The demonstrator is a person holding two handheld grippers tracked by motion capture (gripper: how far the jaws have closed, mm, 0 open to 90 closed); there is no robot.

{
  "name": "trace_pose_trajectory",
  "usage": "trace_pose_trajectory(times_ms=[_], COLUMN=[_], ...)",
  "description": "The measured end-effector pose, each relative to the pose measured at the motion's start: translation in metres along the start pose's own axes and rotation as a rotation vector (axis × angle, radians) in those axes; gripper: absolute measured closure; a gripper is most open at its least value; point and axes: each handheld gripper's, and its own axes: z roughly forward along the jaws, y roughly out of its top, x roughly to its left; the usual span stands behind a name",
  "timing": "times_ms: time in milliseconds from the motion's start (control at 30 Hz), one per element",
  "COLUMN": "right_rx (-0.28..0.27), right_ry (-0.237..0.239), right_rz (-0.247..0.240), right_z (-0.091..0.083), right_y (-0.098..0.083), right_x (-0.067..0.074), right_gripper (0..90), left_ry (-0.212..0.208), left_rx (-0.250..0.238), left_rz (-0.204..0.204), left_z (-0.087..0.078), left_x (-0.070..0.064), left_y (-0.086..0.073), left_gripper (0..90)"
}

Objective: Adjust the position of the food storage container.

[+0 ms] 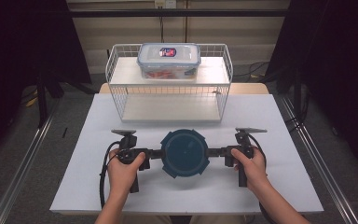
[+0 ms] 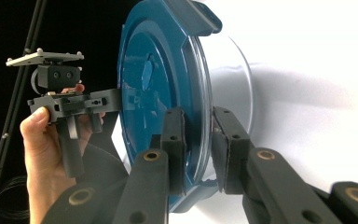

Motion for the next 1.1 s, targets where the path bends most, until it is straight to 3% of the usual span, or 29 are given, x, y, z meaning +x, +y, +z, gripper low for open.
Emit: trace_pose_trajectory(times_ms=[200, 433, 667, 767, 1100], right_rx=[-0.008, -0.019, -0.040, -0.044, -0.054], right_ry=[0.005, 0.012, 0.043, 0.052, 0.047], right_rz=[-0.009, -0.023, -0.063, -0.055, -0.077], right_z=[-0.002, -0.007, -0.011, -0.012, -0.014], right_y=[0.002, 0.006, 0.013, 0.017, 0.028], right_x=[0.003, 0.007, 0.017, 0.022, 0.035], right_gripper=[75.9, 75.9, 75.8, 75.8, 75.8], left_ry=[-0.001, 0.002, -0.010, 0.001, -0.011], left_rx=[-0.005, -0.015, -0.033, -0.048, -0.058], left_rz=[-0.004, 0.021, 0.043, 0.051, 0.066], left_z=[-0.001, -0.005, -0.014, -0.018, -0.024], left_x=[-0.004, -0.014, -0.022, -0.027, -0.033], left_y=[0.002, 0.007, 0.015, 0.017, 0.030], left_gripper=[75.5, 75.5, 75.5, 75.5, 75.4])
